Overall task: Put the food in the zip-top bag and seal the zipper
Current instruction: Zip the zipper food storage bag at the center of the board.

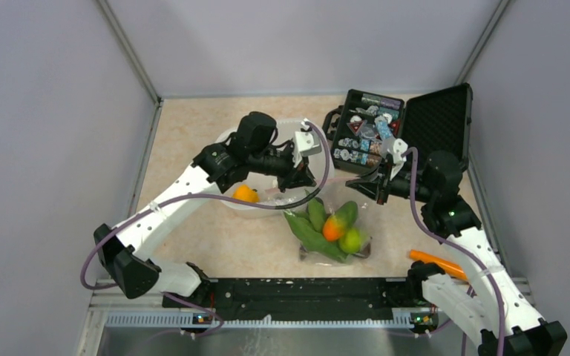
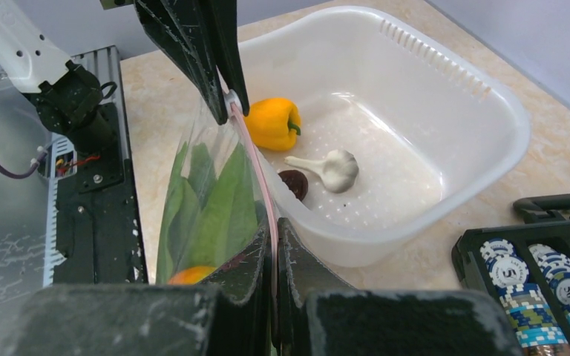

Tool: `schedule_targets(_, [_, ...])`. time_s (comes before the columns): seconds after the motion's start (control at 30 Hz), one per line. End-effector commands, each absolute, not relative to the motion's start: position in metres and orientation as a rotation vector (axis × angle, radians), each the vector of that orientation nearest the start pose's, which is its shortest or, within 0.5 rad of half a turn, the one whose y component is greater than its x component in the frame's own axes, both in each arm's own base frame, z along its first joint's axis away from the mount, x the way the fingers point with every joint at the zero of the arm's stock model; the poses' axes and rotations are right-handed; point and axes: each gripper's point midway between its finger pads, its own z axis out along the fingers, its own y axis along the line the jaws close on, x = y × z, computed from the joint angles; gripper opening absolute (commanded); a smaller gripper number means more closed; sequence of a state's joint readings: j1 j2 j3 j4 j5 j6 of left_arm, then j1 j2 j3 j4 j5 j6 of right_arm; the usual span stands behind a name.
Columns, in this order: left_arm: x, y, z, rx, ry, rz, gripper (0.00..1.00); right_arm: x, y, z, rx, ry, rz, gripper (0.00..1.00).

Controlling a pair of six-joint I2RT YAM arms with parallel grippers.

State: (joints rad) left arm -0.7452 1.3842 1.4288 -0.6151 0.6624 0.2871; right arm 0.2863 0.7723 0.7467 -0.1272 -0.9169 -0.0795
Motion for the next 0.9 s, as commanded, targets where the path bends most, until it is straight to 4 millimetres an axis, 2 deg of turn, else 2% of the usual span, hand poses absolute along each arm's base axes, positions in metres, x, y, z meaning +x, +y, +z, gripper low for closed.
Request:
schedule_targets(0.0, [0.214,-0.304,0.289,1.373,1.686,-0.837,0.00,0.205,0.203,0.297,-0.979,1.386,0.886,0.00])
schedule_targets(0.13, [0.213,-0.301,0.287,1.376,1.701,-0.836,0.00,0.205,0.202,0.298,-0.980,1.385,0.883,0.00])
schedule_targets(0.27, [0.205,-0.312,0.305,1.357,1.626,-0.932,0.00,0.195,0.205,0.305,-1.035,1.344,0.907,0.00])
schedule_targets(0.3, [0.203,-0.316,0.311,1.359,1.601,-0.959,0.00,0.193,0.206,0.307,-1.052,1.342,0.919,0.07])
schedule_targets(0.33, [0.202,-0.318,0.316,1.359,1.585,-0.981,0.00,0.192,0.207,0.309,-1.061,1.352,0.928,0.25])
schedule_targets(0.4, [0.202,-0.322,0.324,1.358,1.567,-0.999,0.00,0.191,0.205,0.308,-1.091,1.394,0.928,0.47])
schedule_targets(0.5, [0.203,-0.327,0.333,1.362,1.541,-1.015,0.00,0.191,0.201,0.315,-1.139,1.415,0.879,0.59])
schedule_targets(0.63, [0.203,-0.335,0.338,1.375,1.523,-1.048,0.00,0.193,0.195,0.323,-1.192,1.440,0.816,0.61])
schedule_targets(0.73, [0.202,-0.341,0.343,1.375,1.500,-1.066,0.00,0.200,0.193,0.320,-1.225,1.504,0.801,0.59])
schedule_targets(0.87, [0.203,-0.349,0.345,1.373,1.494,-1.073,0.00,0.202,0.200,0.322,-1.264,1.515,0.843,0.56])
